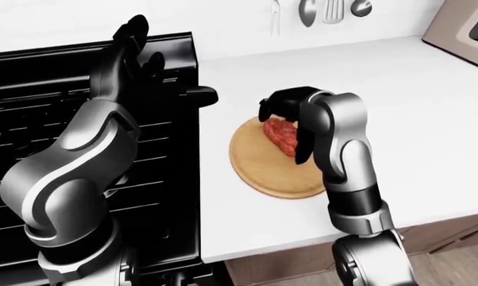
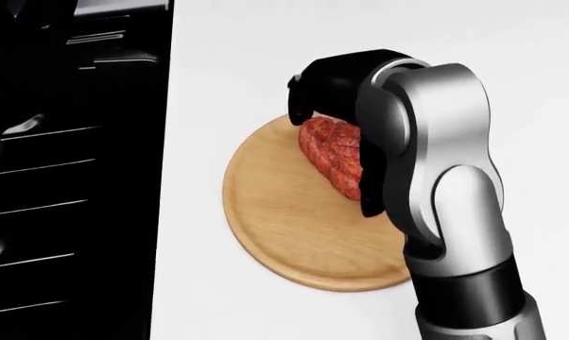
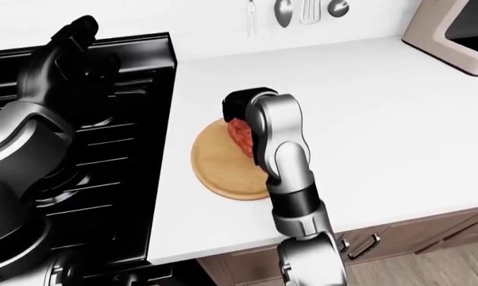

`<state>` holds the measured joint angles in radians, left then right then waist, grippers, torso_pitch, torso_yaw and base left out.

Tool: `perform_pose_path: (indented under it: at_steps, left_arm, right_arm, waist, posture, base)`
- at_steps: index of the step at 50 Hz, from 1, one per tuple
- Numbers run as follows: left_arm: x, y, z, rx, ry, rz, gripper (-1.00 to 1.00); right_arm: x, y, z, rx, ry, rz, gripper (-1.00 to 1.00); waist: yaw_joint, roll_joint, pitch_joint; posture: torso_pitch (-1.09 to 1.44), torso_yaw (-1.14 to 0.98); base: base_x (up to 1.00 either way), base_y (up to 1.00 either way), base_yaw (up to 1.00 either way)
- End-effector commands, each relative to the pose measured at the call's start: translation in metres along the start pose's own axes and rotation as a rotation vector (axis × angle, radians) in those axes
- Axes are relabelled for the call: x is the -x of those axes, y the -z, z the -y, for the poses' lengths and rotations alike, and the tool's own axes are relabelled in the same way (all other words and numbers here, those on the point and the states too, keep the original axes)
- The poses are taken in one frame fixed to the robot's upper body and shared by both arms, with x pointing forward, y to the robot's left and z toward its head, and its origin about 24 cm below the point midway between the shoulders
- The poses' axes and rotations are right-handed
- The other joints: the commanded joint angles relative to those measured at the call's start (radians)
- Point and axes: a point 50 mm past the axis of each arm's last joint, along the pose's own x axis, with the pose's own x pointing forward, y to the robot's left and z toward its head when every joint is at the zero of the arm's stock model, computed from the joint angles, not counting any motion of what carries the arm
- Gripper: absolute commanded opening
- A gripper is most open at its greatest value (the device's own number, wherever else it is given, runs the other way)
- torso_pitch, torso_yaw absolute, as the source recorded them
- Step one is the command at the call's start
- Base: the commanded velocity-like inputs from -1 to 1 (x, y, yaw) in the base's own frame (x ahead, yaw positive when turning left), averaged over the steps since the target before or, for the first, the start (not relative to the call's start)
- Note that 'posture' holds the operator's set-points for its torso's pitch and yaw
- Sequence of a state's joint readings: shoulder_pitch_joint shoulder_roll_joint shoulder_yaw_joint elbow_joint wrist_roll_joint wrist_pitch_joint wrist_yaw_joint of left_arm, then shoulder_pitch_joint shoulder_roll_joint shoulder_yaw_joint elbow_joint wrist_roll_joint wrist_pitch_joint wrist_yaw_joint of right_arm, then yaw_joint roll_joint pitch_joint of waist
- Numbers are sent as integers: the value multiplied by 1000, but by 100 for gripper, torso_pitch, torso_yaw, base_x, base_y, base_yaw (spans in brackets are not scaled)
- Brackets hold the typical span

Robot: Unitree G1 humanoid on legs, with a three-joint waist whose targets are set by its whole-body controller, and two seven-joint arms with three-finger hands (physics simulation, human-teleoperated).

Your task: Pick the steak from the plate and place it in the pan.

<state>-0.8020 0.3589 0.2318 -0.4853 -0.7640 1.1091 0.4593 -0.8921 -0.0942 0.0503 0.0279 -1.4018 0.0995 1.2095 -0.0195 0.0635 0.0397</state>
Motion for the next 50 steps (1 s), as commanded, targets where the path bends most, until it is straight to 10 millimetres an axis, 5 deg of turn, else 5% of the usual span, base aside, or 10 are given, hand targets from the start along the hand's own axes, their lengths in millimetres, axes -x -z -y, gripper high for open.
perform_pose_path:
  at_steps: [1,7,18,34,42,50]
  left_arm:
    - [3,-15,1,8,3,79,100]
    - [3,-15,1,8,4,78,100]
    - [3,-14,0,8,3,78,100]
    - [2,-15,1,9,4,77,100]
    - [3,-15,1,9,6,78,100]
    - [4,-16,2,7,7,78,100]
  right_arm:
    - [9,-3,15,12,75,6,-18]
    - [8,-2,16,9,80,5,-4]
    - [11,-3,27,12,98,2,-13]
    - [23,-3,49,27,134,-4,-50]
    - [29,-3,59,30,156,-6,-100]
    - [35,2,68,17,187,-23,-100]
  waist:
    - [-2,-2,-22]
    - [0,-1,-22]
    - [-1,1,-21]
    - [-3,4,-17]
    - [-4,5,-15]
    - [-4,6,-14]
  posture:
    - [0,0]
    - [0,0]
    - [0,0]
    - [0,0]
    - [0,0]
    - [0,0]
  base:
    - [0,0,0]
    - [0,0,0]
    - [0,0,0]
    - [0,0,0]
    - [0,0,0]
    - [0,0,0]
